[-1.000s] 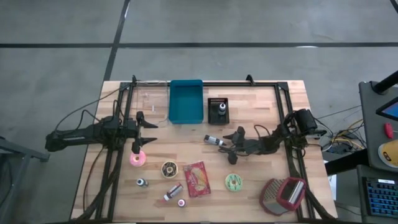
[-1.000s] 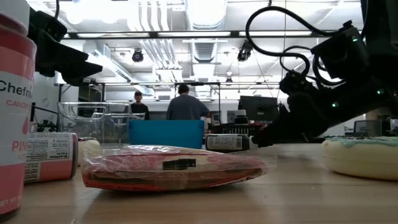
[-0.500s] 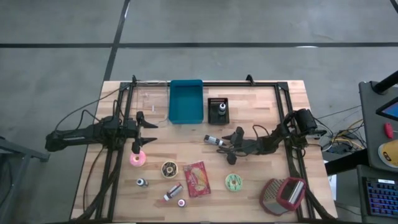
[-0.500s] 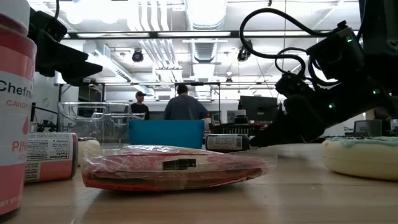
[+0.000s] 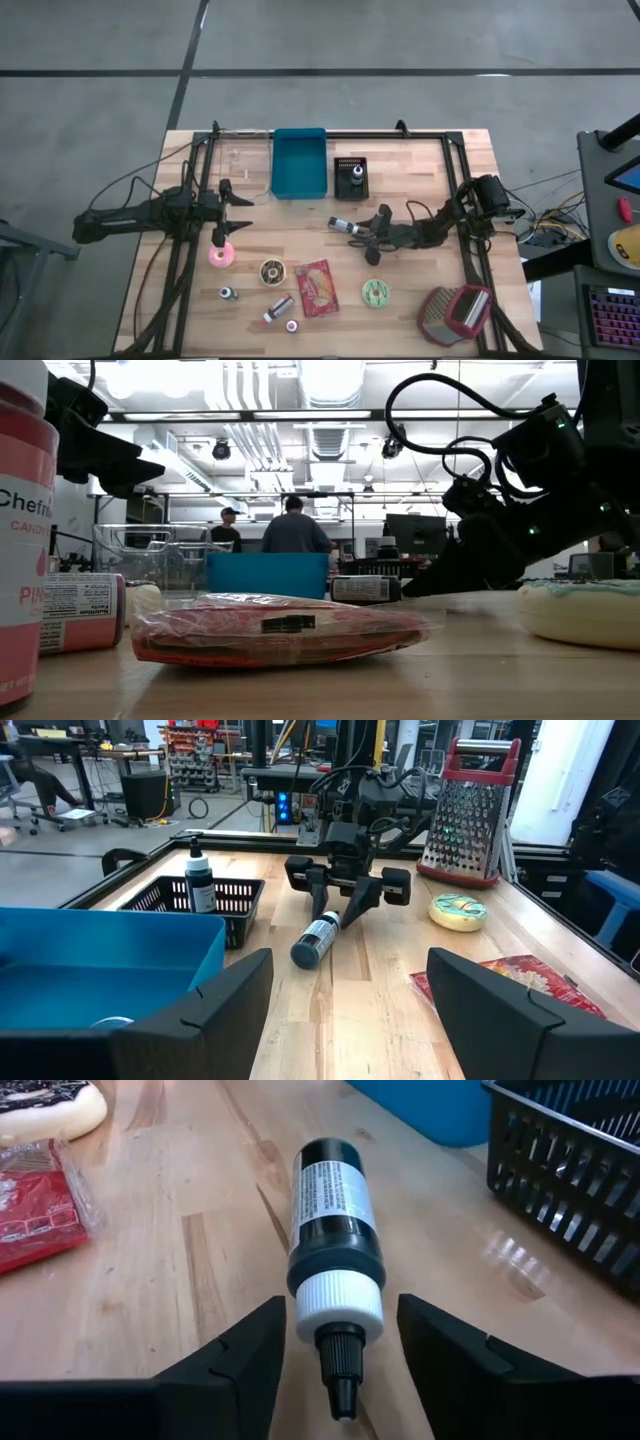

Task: Pick & Place Food Item
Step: Put the top black food coloring into the black bin

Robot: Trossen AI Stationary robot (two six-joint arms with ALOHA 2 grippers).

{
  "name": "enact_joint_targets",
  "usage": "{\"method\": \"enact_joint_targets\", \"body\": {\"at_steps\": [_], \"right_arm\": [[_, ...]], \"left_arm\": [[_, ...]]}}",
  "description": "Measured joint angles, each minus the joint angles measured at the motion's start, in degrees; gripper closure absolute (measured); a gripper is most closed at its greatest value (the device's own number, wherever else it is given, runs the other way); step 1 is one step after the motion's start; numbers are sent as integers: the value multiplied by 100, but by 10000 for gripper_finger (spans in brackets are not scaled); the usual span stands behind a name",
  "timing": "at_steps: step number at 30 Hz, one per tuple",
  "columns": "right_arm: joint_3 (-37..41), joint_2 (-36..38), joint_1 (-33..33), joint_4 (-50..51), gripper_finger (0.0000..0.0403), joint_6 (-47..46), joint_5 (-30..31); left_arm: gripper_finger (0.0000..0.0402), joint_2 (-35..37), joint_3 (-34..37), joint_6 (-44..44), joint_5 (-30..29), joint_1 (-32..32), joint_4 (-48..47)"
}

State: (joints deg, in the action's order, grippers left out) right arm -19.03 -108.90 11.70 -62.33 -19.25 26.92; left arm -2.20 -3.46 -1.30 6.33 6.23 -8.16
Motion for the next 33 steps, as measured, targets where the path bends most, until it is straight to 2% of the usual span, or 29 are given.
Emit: {"method": "enact_joint_targets", "body": {"at_steps": [14, 33], "right_arm": [[-11, 0, -2, 0, 278, 119, 2], [-35, 303, -2, 8, 284, -64, 2]], "left_arm": [[129, 0, 0, -1, 0, -1, 0], [129, 0, 0, 0, 2, 1, -1]]}}
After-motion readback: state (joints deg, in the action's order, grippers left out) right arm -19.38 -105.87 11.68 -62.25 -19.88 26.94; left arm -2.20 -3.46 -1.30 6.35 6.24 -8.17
